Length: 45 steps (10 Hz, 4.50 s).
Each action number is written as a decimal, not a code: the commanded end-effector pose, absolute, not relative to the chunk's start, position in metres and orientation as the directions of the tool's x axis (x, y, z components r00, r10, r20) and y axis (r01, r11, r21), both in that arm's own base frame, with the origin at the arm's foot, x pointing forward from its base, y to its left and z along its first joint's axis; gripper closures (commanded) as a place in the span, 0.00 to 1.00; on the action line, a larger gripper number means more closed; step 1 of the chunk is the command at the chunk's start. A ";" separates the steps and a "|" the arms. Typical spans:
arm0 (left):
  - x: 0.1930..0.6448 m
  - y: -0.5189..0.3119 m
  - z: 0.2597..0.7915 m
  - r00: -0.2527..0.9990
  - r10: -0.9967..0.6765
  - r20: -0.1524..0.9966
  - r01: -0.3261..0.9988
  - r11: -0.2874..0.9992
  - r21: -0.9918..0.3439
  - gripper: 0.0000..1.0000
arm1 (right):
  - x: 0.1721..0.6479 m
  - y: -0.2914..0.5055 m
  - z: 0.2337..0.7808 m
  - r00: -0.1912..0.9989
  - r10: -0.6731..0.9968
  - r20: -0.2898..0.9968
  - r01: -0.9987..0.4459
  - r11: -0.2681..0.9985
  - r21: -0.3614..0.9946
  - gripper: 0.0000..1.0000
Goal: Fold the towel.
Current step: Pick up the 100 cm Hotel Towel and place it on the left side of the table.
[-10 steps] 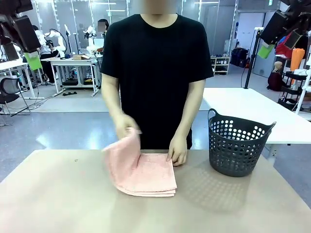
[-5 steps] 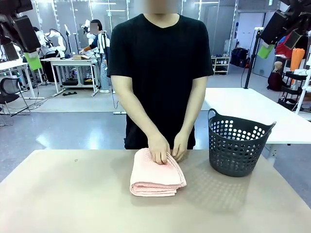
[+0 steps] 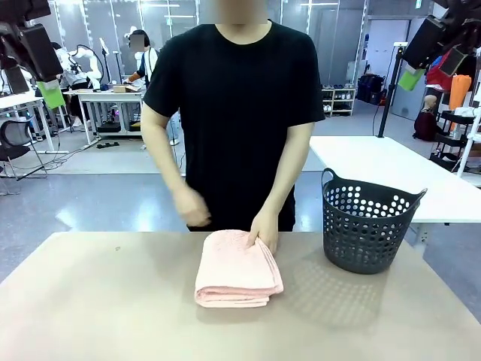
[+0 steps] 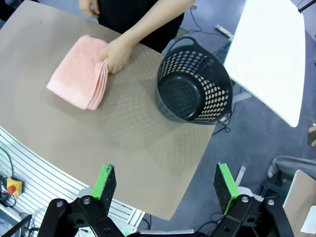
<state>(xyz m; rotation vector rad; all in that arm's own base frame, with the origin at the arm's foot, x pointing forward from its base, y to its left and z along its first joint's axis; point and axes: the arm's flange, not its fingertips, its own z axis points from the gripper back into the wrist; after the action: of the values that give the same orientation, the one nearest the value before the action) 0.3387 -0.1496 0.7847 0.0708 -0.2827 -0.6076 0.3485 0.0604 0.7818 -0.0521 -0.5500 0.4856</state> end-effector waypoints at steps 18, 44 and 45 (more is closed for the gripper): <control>0.338 -0.148 0.787 0.777 -0.582 0.241 0.565 0.813 0.143 0.00 | 0.350 0.059 0.782 0.743 0.458 0.488 -0.430 0.885 -0.177 0.00; 0.340 -0.239 0.294 0.896 0.116 0.428 0.152 0.825 -0.544 0.00 | 0.350 0.059 0.782 0.743 0.458 0.488 -0.430 0.885 -0.177 0.00; 0.345 -0.237 0.290 0.908 0.102 0.407 0.155 0.820 -0.551 0.00 | 0.350 0.059 0.782 0.743 0.458 0.488 -0.430 0.885 -0.177 0.00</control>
<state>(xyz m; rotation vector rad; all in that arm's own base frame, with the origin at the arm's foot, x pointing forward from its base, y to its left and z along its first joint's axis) 0.3294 -0.2606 0.3624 -0.5523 -0.4485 0.0063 0.3489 0.0605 0.7814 -0.0510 -0.5490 0.4866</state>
